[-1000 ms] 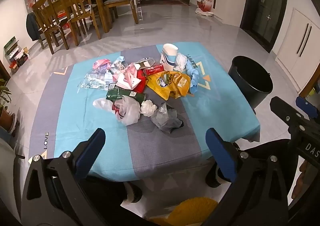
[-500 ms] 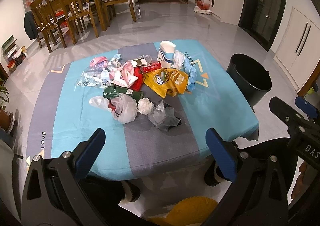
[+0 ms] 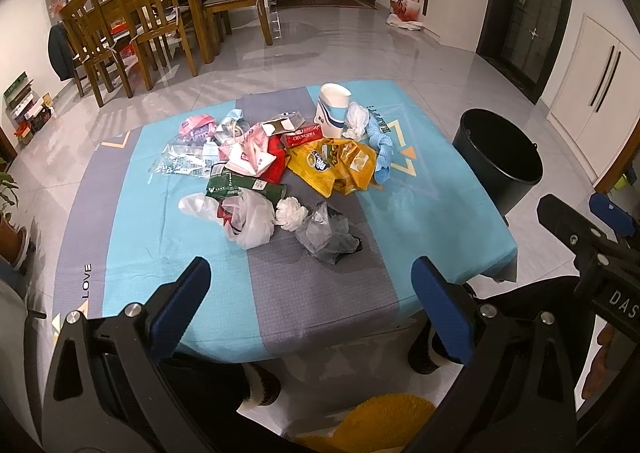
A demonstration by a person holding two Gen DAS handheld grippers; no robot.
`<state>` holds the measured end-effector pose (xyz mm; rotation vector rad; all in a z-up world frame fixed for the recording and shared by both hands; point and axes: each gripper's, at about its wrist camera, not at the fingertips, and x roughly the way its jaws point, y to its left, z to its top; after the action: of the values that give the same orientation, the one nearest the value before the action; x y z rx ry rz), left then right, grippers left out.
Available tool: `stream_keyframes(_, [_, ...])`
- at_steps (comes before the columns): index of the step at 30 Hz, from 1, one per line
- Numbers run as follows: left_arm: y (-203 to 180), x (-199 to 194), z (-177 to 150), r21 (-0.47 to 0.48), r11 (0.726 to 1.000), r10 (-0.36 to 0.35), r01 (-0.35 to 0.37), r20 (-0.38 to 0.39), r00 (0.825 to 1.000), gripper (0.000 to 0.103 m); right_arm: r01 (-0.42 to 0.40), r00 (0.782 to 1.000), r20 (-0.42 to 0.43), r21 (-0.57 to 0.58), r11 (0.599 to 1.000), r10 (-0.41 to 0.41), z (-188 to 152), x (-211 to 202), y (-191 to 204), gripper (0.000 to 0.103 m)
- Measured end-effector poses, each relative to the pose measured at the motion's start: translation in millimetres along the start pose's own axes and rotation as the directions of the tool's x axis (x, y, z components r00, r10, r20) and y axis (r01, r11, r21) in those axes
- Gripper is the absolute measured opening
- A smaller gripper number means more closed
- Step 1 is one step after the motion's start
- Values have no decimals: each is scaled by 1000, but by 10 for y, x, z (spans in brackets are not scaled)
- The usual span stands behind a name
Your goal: Collect trash
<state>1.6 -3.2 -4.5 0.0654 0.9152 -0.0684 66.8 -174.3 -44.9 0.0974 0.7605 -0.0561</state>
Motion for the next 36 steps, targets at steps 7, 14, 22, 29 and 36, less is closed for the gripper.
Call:
stream_keyframes(7, [1, 1, -4, 0, 1000, 0, 0, -1, 1000, 100, 0, 1000, 1, -2, 1000, 0, 0, 0, 0, 101])
stream_keyframes(14, [-1, 13, -17, 4, 1000, 0, 0, -2, 1000, 100, -1, 1000, 1, 2, 1000, 1, 3, -3, -3, 101])
stream_keyframes(22, [-10, 23, -15, 5, 1000, 1, -1, -4, 1000, 100, 0, 1000, 2, 2, 1000, 0, -5, -1, -7, 101])
stream_keyframes(29, [-12, 24, -14, 4, 1000, 1, -1, -5, 1000, 100, -1, 1000, 1, 2, 1000, 1, -5, 2, -11, 101])
stream_keyframes(36, [-12, 27, -14, 3, 1000, 1, -1, -5, 1000, 100, -2, 1000, 1, 3, 1000, 2, -7, 3, -13, 101])
